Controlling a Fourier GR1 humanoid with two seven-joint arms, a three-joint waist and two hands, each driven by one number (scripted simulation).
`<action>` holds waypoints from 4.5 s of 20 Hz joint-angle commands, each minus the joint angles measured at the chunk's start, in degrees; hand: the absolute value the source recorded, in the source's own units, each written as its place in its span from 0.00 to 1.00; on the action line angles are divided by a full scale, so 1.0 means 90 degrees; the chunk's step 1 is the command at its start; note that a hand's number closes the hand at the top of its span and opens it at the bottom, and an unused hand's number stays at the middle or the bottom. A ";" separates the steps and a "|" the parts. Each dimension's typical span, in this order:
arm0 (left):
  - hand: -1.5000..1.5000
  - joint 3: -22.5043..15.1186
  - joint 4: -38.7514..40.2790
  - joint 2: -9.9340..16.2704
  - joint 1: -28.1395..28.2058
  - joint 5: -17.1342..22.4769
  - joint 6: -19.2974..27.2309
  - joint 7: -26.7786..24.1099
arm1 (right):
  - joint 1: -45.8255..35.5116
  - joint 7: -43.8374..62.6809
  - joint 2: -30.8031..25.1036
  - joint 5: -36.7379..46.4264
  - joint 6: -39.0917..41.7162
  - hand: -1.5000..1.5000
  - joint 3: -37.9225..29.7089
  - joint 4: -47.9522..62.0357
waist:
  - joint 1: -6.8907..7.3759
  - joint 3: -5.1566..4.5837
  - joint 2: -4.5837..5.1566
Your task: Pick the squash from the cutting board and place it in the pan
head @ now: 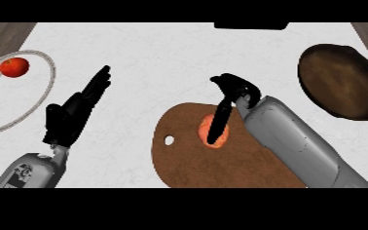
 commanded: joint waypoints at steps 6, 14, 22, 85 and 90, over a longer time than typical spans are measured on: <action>0.50 0.0125 -0.0069 -0.0094 -0.0082 -0.0114 0.0089 0.0289 | -0.0590 0.1714 0.0390 -0.0286 0.0592 0.00 0.0546 0.0406 | -0.0154 0.0007 -0.0041; 0.50 0.0210 0.0052 -0.0204 0.0050 -0.0248 0.0011 0.0060 | -0.0541 0.1469 0.0391 -0.0244 0.0484 0.00 0.0839 0.0925 | -0.0174 0.0007 -0.0013; 0.50 0.0293 -0.0384 -0.0151 0.0360 -0.0343 -0.0051 0.0229 | -0.0231 0.1587 0.0691 0.0118 0.0020 0.00 0.1209 0.0726 | -0.0151 0.0011 -0.0036; 0.50 0.1034 0.0159 -0.0946 0.0129 -0.0964 -0.0937 0.0185 | 0.2319 -0.3104 -0.1284 0.5801 -0.4862 1.00 -0.2955 -0.0560 | -0.0111 0.0020 0.0040; 0.50 0.0887 -0.0253 -0.1223 0.0208 -0.1230 -0.0810 0.0387 | 0.1806 -0.4556 -0.1312 0.5203 -0.5319 1.00 -0.3591 0.0945 | -0.0102 0.0019 0.0020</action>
